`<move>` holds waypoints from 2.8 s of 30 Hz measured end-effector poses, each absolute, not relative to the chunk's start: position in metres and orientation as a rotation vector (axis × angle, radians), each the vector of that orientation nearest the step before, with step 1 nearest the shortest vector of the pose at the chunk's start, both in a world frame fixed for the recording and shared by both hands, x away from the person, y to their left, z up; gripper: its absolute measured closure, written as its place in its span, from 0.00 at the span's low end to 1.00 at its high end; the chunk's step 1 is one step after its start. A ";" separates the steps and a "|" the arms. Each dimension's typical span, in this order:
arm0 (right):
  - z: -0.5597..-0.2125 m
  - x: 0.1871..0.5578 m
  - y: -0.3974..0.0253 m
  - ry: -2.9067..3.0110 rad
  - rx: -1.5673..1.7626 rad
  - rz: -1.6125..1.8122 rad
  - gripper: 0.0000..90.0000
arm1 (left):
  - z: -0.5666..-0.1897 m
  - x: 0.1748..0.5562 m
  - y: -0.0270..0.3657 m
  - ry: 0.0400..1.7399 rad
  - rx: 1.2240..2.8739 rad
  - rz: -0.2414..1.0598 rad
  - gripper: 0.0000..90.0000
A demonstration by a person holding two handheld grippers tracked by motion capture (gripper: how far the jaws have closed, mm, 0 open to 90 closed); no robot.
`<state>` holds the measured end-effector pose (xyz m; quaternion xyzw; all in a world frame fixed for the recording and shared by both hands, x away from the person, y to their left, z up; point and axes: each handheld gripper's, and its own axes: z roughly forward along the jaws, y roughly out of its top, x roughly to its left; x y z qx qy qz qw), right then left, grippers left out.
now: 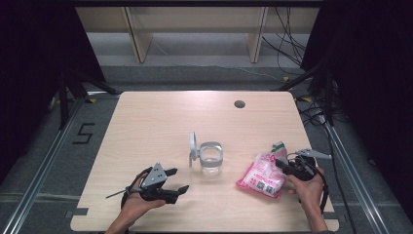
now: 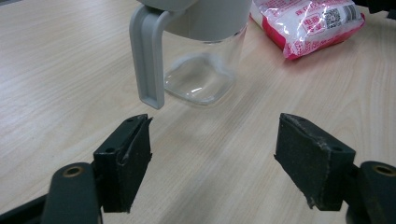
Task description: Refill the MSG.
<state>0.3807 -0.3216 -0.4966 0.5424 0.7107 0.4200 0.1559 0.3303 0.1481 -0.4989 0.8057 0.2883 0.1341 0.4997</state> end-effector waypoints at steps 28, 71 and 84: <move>-0.477 0.374 -0.310 2.014 1.383 1.346 1.00 | -0.498 0.330 0.148 0.692 1.948 0.325 0.29; -0.393 0.352 -0.264 1.980 1.056 1.488 1.00 | -0.499 0.315 0.099 0.554 2.019 0.259 0.29; -0.359 0.351 -0.251 1.907 0.917 1.533 1.00 | -0.500 0.320 0.045 0.570 1.970 0.249 0.30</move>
